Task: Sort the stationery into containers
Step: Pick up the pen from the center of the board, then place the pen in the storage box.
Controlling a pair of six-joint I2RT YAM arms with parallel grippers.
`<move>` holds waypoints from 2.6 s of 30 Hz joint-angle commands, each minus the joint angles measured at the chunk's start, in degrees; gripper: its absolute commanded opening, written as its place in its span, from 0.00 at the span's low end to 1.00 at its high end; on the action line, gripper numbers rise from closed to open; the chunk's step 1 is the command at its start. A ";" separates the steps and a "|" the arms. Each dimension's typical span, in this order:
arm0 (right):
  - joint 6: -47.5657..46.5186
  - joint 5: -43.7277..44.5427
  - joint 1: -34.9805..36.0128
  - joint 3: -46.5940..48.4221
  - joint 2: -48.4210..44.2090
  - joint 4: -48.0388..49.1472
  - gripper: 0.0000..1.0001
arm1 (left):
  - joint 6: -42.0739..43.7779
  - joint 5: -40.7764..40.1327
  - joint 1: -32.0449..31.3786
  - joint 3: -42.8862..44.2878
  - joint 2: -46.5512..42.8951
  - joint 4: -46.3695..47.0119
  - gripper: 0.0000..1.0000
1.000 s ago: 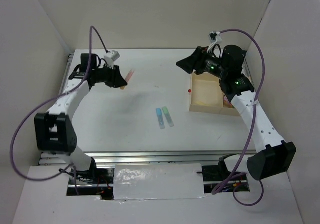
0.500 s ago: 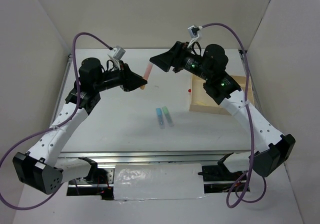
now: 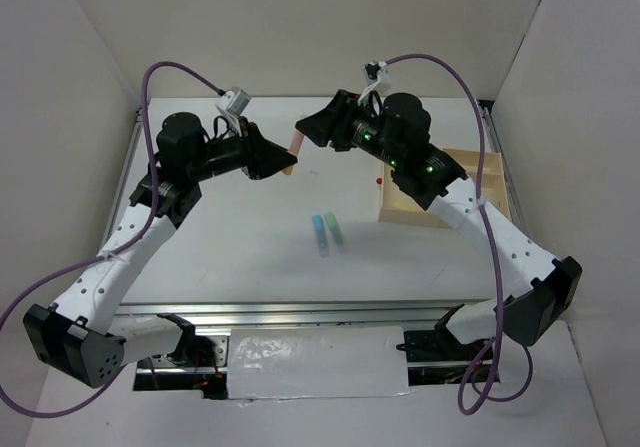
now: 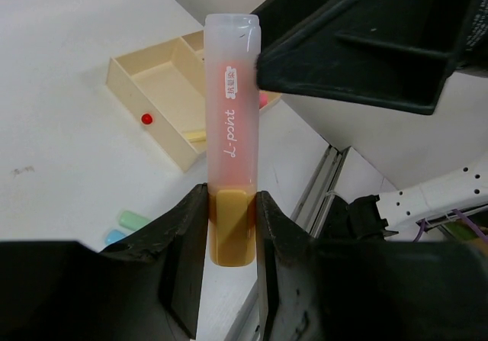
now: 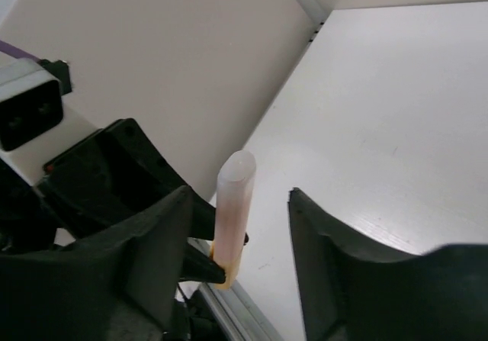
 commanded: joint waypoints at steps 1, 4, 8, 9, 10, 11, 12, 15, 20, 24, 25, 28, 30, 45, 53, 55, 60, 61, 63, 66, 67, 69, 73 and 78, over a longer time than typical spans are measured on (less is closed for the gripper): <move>0.18 1.87 1.08 2.96 1.15 0.15 0.56 | -0.80 0.16 -0.85 2.93 0.13 2.52 0.00; 0.80 0.20 1.26 3.31 1.85 0.94 0.51 | -0.71 -0.10 -0.85 3.46 0.57 2.34 0.00; 0.36 -1.56 1.26 3.22 2.21 2.17 0.29 | -0.36 0.16 -0.85 3.37 0.74 2.17 0.00; -0.07 -1.47 1.26 3.14 2.03 2.26 0.15 | -0.36 -0.10 -0.85 3.37 0.75 1.64 0.00; -1.30 -1.13 1.09 3.13 2.03 2.00 0.06 | -0.10 -0.28 -0.85 3.37 0.75 1.46 0.05; -2.09 -0.60 0.74 3.05 1.59 1.91 0.01 | 0.42 -0.72 -0.85 3.37 0.75 1.03 0.18; -3.06 -0.42 0.30 3.05 1.24 1.82 0.00 | 0.69 -1.24 -0.85 3.37 0.75 -0.19 0.33; -11.91 -5.66 -3.73 4.27 0.10 -0.45 0.00 | 0.78 -4.23 0.37 2.85 0.22 -2.40 0.88; -54.96 -11.58 -11.65 8.67 -0.08 -17.05 0.00 | 7.27 -3.80 4.94 3.46 1.27 -9.52 0.99; -85.02 -3.09 -17.09 7.88 2.72 -34.69 0.00 | 8.08 -2.39 6.80 1.44 2.50 -9.44 0.99; -89.68 -1.75 -17.63 7.97 3.95 -37.79 0.00 | 7.81 -2.22 6.97 1.26 3.37 -9.26 0.99; -96.83 -1.12 -20.88 9.46 8.08 -43.34 0.00 | 6.32 -1.86 6.80 0.56 4.87 -8.03 0.99; -99.38 -0.77 -22.11 10.95 11.95 -45.37 0.00 | 6.32 -1.86 6.62 0.73 6.01 -8.20 0.99; -100.45 3.71 -23.44 14.21 30.33 -50.92 0.01 | 6.93 -3.09 6.18 0.73 8.48 -9.00 0.99; -101.41 5.03 -23.00 7.54 31.65 -47.41 0.16 | 7.55 -3.88 6.10 0.65 9.36 -9.00 0.99; -101.50 5.12 -22.82 5.87 31.39 -45.65 0.22 | 7.64 -3.97 6.18 0.47 9.36 -9.08 0.99; -101.50 5.20 -22.74 3.84 31.82 -43.98 0.25 | 8.34 -4.59 6.10 -0.32 9.36 -8.38 0.99; -101.42 5.29 -22.82 3.66 32.00 -43.88 0.26 | 8.34 -4.59 6.10 -0.50 9.71 -8.38 0.99; -101.50 5.64 -22.65 3.05 32.09 -43.36 0.31 | 8.25 -4.94 5.92 -0.93 10.06 -8.12 0.99; -101.24 6.43 -22.56 2.43 32.09 -42.57 0.47 | 8.69 -8.27 4.61 -1.11 10.50 -9.08 0.99; -100.98 6.61 -22.30 2.34 32.09 -42.57 0.49 | 8.34 -8.71 4.17 -1.29 10.50 -9.52 0.99; -100.37 6.61 -22.30 2.61 32.00 -42.83 0.50 | 4.66 -11.95 3.29 -1.73 11.02 -10.40 0.99; -98.87 5.47 -22.30 2.87 30.07 -43.88 0.50 | -0.62 -21.61 -1.10 -4.70 10.86 -15.05 0.99; -92.38 0.48 -21.86 4.89 22.52 -44.41 0.50 | -3.88 -35.42 -12.70 -10.77 8.39 -15.15 0.97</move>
